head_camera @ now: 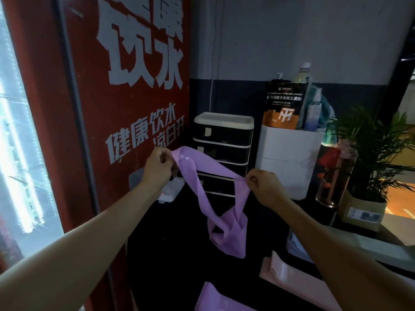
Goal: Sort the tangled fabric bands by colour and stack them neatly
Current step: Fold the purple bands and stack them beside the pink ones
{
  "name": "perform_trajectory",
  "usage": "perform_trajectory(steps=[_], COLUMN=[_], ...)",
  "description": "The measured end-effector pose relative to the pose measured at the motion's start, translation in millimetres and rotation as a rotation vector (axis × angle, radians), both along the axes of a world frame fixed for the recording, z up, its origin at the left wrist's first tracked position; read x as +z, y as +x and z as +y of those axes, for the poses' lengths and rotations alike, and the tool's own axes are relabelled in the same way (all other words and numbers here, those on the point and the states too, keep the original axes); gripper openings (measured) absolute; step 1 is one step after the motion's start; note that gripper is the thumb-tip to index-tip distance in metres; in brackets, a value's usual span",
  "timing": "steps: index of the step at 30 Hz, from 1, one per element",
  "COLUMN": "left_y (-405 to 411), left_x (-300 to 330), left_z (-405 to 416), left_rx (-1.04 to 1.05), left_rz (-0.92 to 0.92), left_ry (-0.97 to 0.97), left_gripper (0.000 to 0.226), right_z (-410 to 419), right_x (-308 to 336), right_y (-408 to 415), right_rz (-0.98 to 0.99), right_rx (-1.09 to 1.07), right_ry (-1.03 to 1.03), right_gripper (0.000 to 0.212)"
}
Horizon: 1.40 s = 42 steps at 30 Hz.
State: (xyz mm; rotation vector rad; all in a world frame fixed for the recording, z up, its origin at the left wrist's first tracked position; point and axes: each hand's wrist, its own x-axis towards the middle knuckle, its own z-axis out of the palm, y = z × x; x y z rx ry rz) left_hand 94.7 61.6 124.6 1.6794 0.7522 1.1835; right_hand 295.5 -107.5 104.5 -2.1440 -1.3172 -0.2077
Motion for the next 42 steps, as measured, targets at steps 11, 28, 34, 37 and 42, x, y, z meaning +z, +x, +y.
perform_trajectory(steps=[11, 28, 34, 37, 42], left_y=[4, 56, 49, 41, 23], left_x=[-46, -126, -98, -76, -52], left_z=[11, -71, -50, -46, -31], left_rx=[0.077, -0.399, -0.421, -0.480, -0.420], left_rz=[0.383, 0.801, 0.439, 0.213, 0.063], left_ry=[0.142, 0.406, 0.117, -0.132, -0.390], left_gripper=[0.016, 0.021, 0.024, 0.021, 0.020], right_z=[11, -4, -12, -7, 1], right_x=[-20, -67, -90, -83, -66], right_y=[-6, -6, -5, -11, -13], right_rz=[0.497, 0.598, 0.561, 0.445, 0.342], right_rx=[0.067, 0.218, 0.185, 0.178, 0.168], right_ry=[0.167, -0.085, -0.198, -0.166, -0.044], right_gripper=[0.024, 0.035, 0.036, 0.017, 0.015])
